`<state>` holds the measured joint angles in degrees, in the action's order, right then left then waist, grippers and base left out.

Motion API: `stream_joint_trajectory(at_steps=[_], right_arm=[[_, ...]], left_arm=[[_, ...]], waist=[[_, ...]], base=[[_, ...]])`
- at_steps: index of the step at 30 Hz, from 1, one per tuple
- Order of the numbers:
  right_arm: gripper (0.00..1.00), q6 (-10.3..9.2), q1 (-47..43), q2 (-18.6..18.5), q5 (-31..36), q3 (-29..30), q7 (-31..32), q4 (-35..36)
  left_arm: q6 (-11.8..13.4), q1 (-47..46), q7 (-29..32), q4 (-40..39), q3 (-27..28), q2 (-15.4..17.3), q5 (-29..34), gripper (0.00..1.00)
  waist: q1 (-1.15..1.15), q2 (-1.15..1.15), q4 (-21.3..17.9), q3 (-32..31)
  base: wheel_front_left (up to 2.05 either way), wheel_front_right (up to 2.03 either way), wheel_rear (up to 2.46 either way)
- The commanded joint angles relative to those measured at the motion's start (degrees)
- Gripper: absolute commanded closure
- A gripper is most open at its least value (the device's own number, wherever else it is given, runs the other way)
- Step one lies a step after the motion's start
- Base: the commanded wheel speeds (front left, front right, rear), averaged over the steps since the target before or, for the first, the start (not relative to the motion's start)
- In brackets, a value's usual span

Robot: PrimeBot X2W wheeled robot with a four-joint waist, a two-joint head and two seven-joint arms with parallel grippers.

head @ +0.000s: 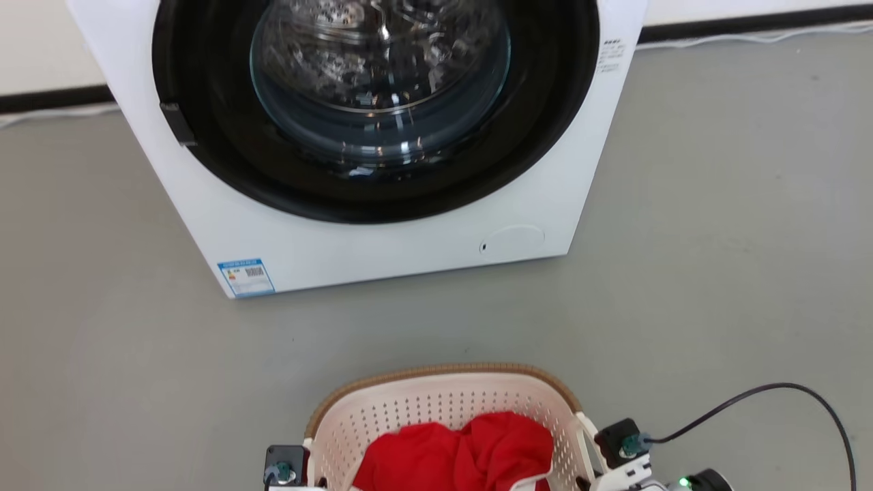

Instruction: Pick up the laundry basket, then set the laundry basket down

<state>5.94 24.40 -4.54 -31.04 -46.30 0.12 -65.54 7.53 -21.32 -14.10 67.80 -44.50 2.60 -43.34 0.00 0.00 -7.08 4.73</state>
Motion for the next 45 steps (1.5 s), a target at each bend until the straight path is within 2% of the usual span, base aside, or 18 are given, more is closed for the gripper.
stream_joint_trajectory(at_steps=[1, 25, 45], right_arm=[[1.0, 1.55, -1.48, 1.66, 0.74, -2.75, 0.73, 1.84], [1.0, 1.55, -1.74, 1.66, -0.8, -3.88, 0.82, 1.92], [1.0, 1.55, -1.56, 1.66, -1.69, -3.66, 0.4, 0.97]], left_arm=[[-0.63, -1.59, -0.9, -1.39, -0.28, 0.28, 0.15, 1.0], [-0.53, -1.83, -0.86, -0.1, -7.35, 0.28, -7.63, 1.0], [0.03, -2.33, -0.89, -0.22, -9.71, 0.28, -10.09, 1.0]], waist=[[0.0, 0.0, -0.25, -1.19], [0.0, 0.0, -0.02, -3.26], [0.0, 0.0, 0.8, -4.2]], base=[[0.0, 0.0, 0.0], [0.0, 0.0, 0.0], [0.0, 0.0, 0.0]])
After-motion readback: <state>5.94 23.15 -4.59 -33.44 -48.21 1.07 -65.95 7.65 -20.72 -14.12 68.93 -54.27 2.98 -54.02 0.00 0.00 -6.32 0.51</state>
